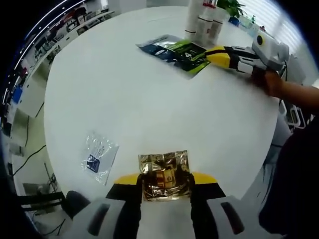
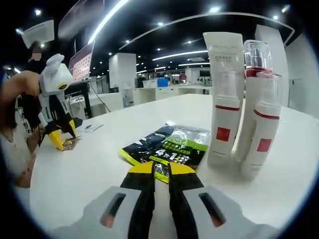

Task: Arrange the skincare products in the storage area until every visible bottle or jar stands upright without overlapping.

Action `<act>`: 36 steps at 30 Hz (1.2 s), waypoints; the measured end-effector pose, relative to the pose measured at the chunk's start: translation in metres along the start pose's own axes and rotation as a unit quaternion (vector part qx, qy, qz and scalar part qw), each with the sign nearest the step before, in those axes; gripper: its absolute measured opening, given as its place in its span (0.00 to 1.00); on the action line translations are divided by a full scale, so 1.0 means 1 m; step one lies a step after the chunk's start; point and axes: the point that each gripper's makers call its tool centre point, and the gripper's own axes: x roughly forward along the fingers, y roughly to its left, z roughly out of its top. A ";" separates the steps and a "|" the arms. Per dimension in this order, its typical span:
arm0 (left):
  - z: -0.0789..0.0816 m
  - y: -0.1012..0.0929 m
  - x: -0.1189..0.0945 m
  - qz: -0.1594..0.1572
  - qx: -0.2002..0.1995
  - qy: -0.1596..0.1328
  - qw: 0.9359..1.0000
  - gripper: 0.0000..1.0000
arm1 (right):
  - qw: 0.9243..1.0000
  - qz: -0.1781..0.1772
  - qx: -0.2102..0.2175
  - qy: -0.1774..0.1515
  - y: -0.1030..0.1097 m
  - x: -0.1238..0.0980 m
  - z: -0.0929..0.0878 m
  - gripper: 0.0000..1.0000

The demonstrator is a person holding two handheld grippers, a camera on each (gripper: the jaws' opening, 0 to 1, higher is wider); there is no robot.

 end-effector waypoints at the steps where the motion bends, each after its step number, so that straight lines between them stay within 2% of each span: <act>1: 0.000 0.000 0.000 -0.001 0.000 0.001 1.000 0.39 | 1.000 0.000 0.001 0.000 0.000 0.000 0.000 0.09; 6: 0.000 -0.002 -0.002 -0.006 0.008 0.006 1.000 0.39 | 1.000 0.000 0.001 0.000 0.000 0.000 0.000 0.09; 11: 0.007 -0.005 -0.007 -0.008 0.026 -0.001 1.000 0.39 | 1.000 0.000 0.002 0.000 0.000 0.000 0.000 0.09; 14: 0.020 -0.009 -0.012 -0.021 0.030 -0.020 0.999 0.39 | 1.000 0.000 0.003 -0.002 -0.001 0.000 0.000 0.09; 22: 0.044 -0.003 -0.019 -0.001 0.073 -0.023 0.997 0.39 | 1.000 -0.001 0.005 -0.004 -0.001 -0.001 0.001 0.09; 25: 0.048 -0.005 -0.019 -0.003 0.087 -0.024 0.996 0.39 | 1.000 0.000 0.005 -0.004 0.000 -0.001 0.001 0.09; 27: 0.053 -0.005 -0.020 -0.002 0.110 -0.020 0.994 0.39 | 1.000 0.001 0.004 -0.004 0.000 0.000 0.001 0.09; 30: 0.060 -0.002 -0.016 -0.004 0.118 -0.017 0.993 0.39 | 1.000 -0.002 0.003 -0.005 -0.001 0.000 0.002 0.09; 33: 0.060 0.004 -0.011 0.001 0.144 0.009 0.990 0.39 | 1.000 -0.004 0.004 -0.005 -0.001 -0.001 0.002 0.09; 36: 0.070 0.007 -0.006 0.003 0.168 0.020 0.986 0.39 | 1.000 -0.006 0.005 -0.011 -0.003 -0.002 0.004 0.09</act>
